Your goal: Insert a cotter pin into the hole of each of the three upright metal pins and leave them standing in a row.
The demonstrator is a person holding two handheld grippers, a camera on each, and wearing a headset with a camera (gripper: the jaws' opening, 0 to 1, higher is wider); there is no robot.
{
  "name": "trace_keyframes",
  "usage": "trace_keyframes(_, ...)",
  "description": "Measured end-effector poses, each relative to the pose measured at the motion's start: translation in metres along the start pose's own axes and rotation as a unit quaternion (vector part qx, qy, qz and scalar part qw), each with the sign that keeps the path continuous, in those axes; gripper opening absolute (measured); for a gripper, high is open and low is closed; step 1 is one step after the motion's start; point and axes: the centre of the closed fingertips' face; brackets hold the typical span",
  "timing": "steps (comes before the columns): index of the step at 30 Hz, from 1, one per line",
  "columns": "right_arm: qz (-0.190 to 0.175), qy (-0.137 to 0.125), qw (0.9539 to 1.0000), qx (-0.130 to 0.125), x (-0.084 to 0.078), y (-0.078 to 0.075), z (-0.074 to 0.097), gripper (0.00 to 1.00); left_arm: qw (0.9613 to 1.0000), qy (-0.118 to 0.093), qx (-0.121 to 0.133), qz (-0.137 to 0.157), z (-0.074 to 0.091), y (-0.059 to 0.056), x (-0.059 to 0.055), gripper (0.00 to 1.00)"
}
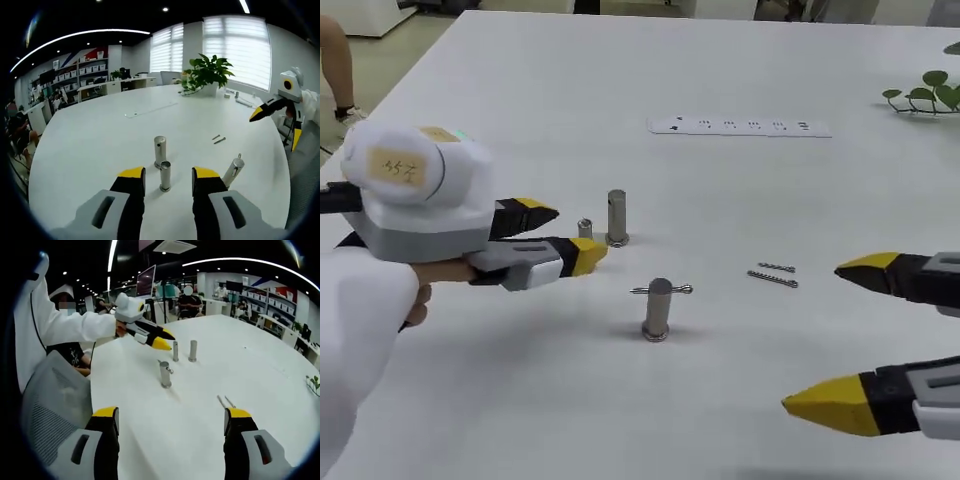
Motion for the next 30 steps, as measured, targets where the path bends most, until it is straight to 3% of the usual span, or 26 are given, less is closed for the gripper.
trace_keyframes(12, -0.024, -0.012, 0.9996, -0.011, -0.004, -0.001, 0.006, 0.83, 0.9991, 0.034, 0.009, -0.023, -0.015, -0.002, -0.014, 0.16)
trace_keyframes(17, -0.026, -0.01, 0.9995, -0.013, -0.007, 0.0, 0.006, 0.83, 0.9989, 0.036, 0.015, -0.026, -0.016, -0.001, -0.015, 0.07)
trace_keyframes(30, -0.03, -0.01, 0.9994, -0.016, -0.008, -0.001, 0.006, 0.81, 0.9989, 0.042, 0.009, -0.018, -0.017, -0.002, -0.019, 0.06)
Point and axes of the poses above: the centre of the closed fingertips' face, and the gripper's own axes: z roughly backward along the fingers, y roughly to its left, x roughly out of its top, and after that the axes turned 15 degrees about -z, right-handed
